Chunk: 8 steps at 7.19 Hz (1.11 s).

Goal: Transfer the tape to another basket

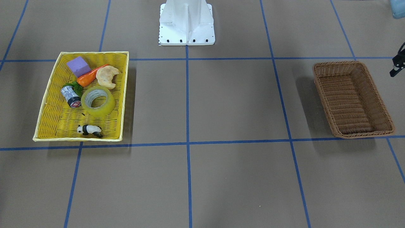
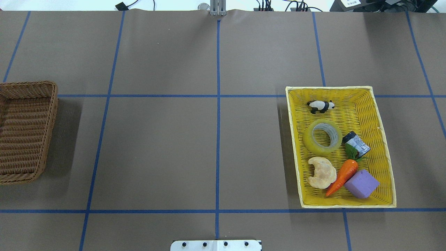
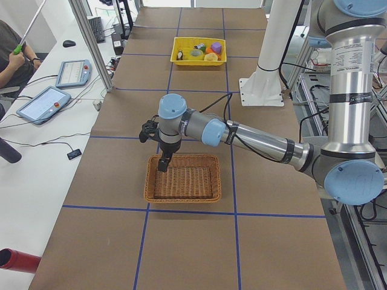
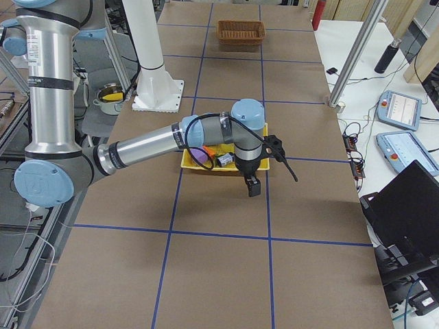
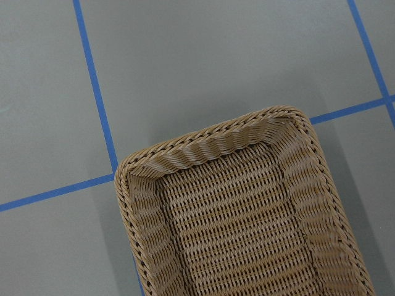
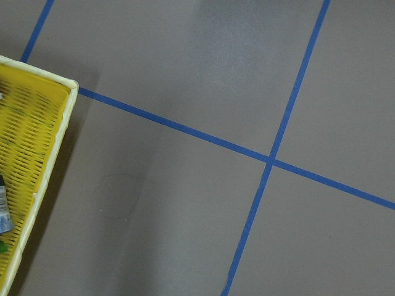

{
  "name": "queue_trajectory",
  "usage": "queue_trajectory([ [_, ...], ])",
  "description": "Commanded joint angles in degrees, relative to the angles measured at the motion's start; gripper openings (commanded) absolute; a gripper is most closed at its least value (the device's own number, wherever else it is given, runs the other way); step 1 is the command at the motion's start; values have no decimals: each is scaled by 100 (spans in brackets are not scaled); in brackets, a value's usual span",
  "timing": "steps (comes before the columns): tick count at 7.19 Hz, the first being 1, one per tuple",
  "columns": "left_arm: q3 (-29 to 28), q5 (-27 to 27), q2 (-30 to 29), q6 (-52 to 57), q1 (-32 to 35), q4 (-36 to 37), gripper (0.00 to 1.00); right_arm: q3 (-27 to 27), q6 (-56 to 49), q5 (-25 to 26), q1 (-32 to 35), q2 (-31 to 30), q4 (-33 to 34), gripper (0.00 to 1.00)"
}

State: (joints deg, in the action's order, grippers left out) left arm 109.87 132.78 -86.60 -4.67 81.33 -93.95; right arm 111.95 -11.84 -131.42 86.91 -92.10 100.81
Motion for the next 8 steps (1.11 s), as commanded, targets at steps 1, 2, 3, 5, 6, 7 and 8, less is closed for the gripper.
queue_trajectory([
  [1, -44, -76, 333, 71, -64, -496, 98, -6, -3, -58, -43, -9, -17, 100],
  [2, -53, -77, 345, 54, -73, -501, 98, 20, 6, -59, -43, 8, -26, 100],
  [3, -53, -68, 345, 54, -74, -501, 98, -6, -2, -59, -43, -1, -235, 100],
  [5, -62, -68, 354, 54, -74, -510, 98, -146, 41, -67, -43, -36, -404, 100],
  [6, -106, -68, 345, 71, -82, -519, 98, -156, 50, -68, -43, -45, -439, 100],
  [7, -97, -68, 345, 63, -74, -545, 98, -182, 50, -68, -43, -45, -457, 100],
  [8, -106, -77, 345, 63, -82, -545, 98, -286, 50, -172, -43, -45, -579, 100],
])
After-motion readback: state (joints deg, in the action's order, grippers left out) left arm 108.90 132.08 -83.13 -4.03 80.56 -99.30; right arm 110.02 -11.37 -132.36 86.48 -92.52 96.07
